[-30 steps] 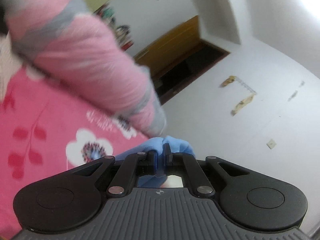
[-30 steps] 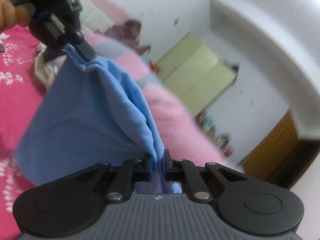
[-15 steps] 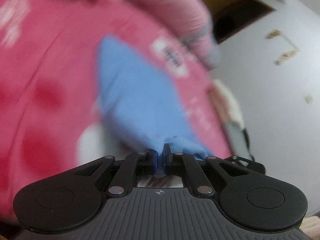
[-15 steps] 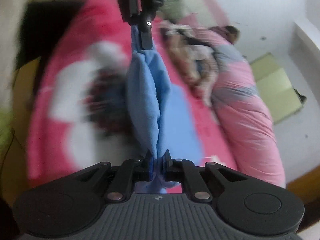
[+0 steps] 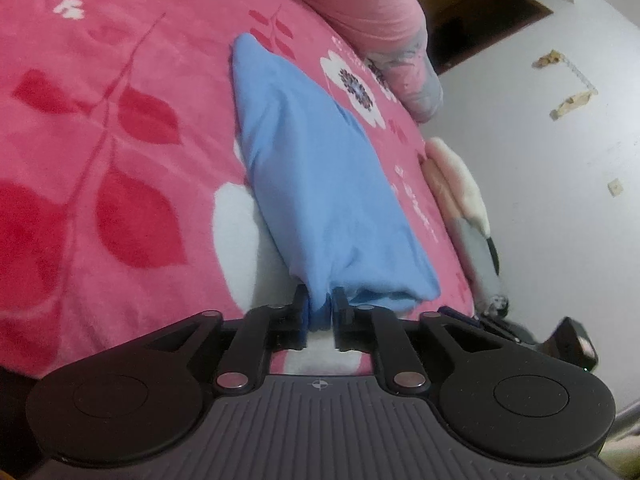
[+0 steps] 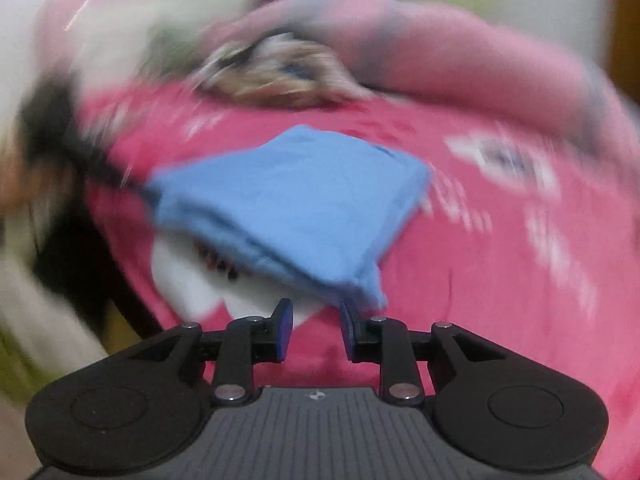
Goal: Fold clothes
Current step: 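Fold the lifted T-shirt part over with the right tool and open it, then pinch the folded edge with the right tool, then open both tools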
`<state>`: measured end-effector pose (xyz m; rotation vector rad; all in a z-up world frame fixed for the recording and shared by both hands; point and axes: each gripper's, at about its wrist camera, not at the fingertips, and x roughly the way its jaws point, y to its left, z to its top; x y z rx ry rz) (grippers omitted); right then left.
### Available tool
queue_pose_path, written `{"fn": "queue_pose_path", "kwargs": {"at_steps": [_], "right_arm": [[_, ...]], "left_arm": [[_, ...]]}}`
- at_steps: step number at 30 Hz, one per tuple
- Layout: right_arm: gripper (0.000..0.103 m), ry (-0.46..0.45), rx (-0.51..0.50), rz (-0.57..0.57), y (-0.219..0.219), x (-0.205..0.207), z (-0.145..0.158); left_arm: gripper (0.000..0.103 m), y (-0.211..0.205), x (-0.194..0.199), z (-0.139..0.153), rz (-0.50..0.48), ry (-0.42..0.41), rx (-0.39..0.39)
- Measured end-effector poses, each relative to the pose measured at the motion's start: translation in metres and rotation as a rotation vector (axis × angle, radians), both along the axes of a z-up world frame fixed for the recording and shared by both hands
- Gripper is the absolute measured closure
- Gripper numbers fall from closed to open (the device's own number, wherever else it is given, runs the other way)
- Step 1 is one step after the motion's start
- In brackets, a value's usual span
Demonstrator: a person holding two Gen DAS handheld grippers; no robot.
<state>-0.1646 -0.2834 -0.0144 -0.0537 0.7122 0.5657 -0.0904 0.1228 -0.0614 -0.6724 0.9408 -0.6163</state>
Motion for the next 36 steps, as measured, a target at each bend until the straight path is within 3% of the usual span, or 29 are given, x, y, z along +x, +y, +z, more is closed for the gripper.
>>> {"fn": "queue_pose_path", "kwargs": {"at_steps": [3, 5, 9, 13, 14, 15, 16, 17, 21, 24, 27, 29, 31, 33, 36], "right_arm": [[0.066, 0.169, 0.259, -0.174, -0.034, 0.019, -0.005], [0.065, 0.238, 0.366, -0.251, -0.046, 0.032, -0.011], [0.064, 0.329, 0.490, -0.345, -0.057, 0.047, -0.030], [0.064, 0.401, 0.619, -0.378, -0.059, 0.055, -0.052], [0.068, 0.412, 0.642, -0.382, -0.059, 0.056, -0.056], [0.073, 0.415, 0.654, -0.385, -0.058, 0.057, -0.058], [0.087, 0.417, 0.665, -0.388, -0.058, 0.057, -0.060], [0.094, 0.416, 0.672, -0.390, -0.057, 0.056, -0.061], [0.098, 0.394, 0.667, -0.394, -0.059, 0.051, -0.057], [0.098, 0.393, 0.643, -0.401, -0.059, 0.048, -0.059], [0.098, 0.392, 0.620, -0.407, -0.060, 0.046, -0.060], [0.096, 0.391, 0.605, -0.411, -0.060, 0.044, -0.061], [0.092, 0.384, 0.597, -0.415, -0.061, 0.041, -0.061], [0.073, 0.357, 0.620, -0.422, -0.068, 0.038, -0.056], [0.068, 0.327, 0.642, -0.427, -0.076, 0.040, -0.052]], "left_arm": [[0.081, 0.006, 0.001, 0.000, 0.032, -0.002, -0.029], [0.079, 0.006, 0.000, -0.002, 0.044, 0.002, -0.037], [0.072, 0.000, 0.004, -0.008, 0.066, 0.039, -0.019], [0.076, -0.009, 0.006, -0.015, 0.092, 0.069, -0.004], [0.079, -0.012, 0.006, -0.014, 0.090, 0.064, 0.010], [0.091, -0.014, 0.005, -0.013, 0.085, 0.056, 0.022], [0.097, -0.016, 0.003, -0.012, 0.079, 0.048, 0.034], [0.097, -0.018, 0.003, -0.010, 0.073, 0.042, 0.045], [0.100, -0.024, -0.004, 0.004, 0.033, 0.002, 0.095], [0.100, -0.027, -0.004, -0.001, 0.007, 0.019, 0.170], [0.097, -0.022, 0.000, -0.012, -0.014, 0.062, 0.165], [0.092, -0.018, -0.002, -0.004, -0.022, 0.049, 0.166], [0.074, -0.011, -0.009, 0.012, -0.015, -0.007, 0.218], [0.072, -0.002, -0.015, 0.028, -0.004, -0.054, 0.255], [0.072, 0.004, -0.016, 0.052, 0.010, -0.114, 0.276]]}}
